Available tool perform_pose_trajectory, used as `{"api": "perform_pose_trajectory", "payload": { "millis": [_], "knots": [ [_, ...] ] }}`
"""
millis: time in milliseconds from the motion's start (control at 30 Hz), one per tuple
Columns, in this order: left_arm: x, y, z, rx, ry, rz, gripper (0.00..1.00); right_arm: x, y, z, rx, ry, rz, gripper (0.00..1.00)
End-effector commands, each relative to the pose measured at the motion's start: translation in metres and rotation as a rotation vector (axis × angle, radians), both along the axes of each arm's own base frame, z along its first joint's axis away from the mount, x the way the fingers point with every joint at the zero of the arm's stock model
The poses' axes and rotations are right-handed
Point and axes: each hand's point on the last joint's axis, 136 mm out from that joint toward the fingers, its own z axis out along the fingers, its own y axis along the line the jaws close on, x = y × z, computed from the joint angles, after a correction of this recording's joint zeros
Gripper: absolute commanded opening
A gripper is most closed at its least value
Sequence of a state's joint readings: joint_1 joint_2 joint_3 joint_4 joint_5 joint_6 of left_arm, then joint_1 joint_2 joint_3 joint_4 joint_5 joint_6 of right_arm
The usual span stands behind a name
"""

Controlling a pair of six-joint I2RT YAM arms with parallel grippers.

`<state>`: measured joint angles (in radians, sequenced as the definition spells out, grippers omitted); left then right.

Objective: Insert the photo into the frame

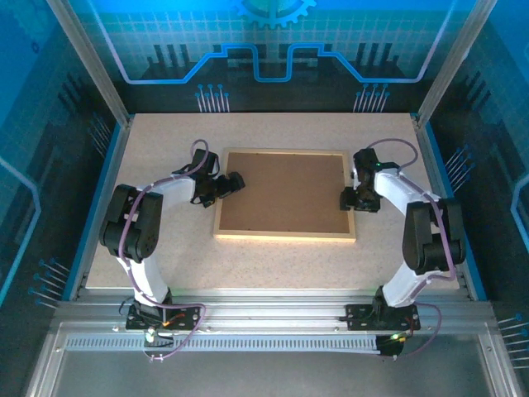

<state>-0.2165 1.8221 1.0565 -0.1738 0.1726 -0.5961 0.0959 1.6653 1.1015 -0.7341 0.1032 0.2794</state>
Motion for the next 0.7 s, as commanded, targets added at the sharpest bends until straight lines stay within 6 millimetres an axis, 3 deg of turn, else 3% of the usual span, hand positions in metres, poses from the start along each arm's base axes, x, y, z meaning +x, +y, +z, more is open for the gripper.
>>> {"api": "perform_pose_trajectory", "payload": {
  "millis": [0,300,667],
  "knots": [
    [-0.004,-0.035,0.005,-0.098,-0.031,-0.104,0.99,-0.004,-0.014,0.012,-0.023,-0.013,-0.024,0.61],
    [-0.006,-0.034,0.005,-0.097,-0.027,-0.103,0.99,0.002,-0.009,-0.002,0.019,0.000,-0.035,0.61],
    [-0.005,-0.034,0.005,-0.097,-0.028,-0.104,0.99,-0.006,-0.016,-0.017,-0.016,0.037,-0.043,0.61]
  ]
}}
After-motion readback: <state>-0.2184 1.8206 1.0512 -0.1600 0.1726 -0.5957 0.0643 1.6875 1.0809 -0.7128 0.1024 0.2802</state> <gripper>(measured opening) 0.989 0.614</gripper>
